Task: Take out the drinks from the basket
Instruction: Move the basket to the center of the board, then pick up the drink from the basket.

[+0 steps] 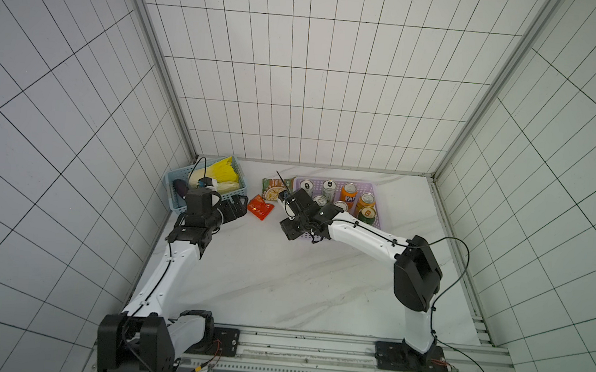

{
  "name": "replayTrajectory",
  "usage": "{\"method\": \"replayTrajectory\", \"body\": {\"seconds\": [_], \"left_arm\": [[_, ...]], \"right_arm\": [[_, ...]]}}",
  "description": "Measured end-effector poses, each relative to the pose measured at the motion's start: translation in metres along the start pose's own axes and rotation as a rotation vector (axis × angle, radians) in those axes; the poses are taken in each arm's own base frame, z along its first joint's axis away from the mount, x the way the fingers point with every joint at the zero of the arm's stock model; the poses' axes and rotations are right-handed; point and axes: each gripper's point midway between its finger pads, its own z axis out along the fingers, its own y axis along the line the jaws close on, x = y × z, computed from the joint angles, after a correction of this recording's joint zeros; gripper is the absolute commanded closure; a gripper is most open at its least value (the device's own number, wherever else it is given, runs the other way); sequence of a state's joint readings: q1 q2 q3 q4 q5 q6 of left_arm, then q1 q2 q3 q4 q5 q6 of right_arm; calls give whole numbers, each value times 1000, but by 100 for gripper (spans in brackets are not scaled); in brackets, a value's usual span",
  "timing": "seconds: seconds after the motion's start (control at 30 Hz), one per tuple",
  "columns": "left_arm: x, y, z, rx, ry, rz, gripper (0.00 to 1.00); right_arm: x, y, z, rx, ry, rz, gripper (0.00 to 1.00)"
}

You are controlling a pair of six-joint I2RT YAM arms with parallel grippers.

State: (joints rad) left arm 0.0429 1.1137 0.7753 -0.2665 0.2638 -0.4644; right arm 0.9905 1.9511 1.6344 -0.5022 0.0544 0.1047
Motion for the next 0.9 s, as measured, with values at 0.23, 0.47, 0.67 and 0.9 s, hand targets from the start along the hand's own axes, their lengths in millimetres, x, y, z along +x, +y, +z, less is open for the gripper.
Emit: {"method": "replayTrajectory", "body": {"seconds": [0.23, 0.47, 0.67, 0.9], "left_arm": [[4, -21, -6, 61, 12, 18, 2], [30, -100, -8, 193, 66, 217, 2], [36, -157, 11, 237, 92, 380, 2], [36, -182, 61, 188, 127, 486, 1]], "right_arm": [[-14, -9, -62, 10, -113, -9, 28], [10, -45, -111, 57, -158, 44, 20], [52, -93, -148, 143, -183, 154, 14], [121, -140, -170, 259, -151, 297, 0]]}}
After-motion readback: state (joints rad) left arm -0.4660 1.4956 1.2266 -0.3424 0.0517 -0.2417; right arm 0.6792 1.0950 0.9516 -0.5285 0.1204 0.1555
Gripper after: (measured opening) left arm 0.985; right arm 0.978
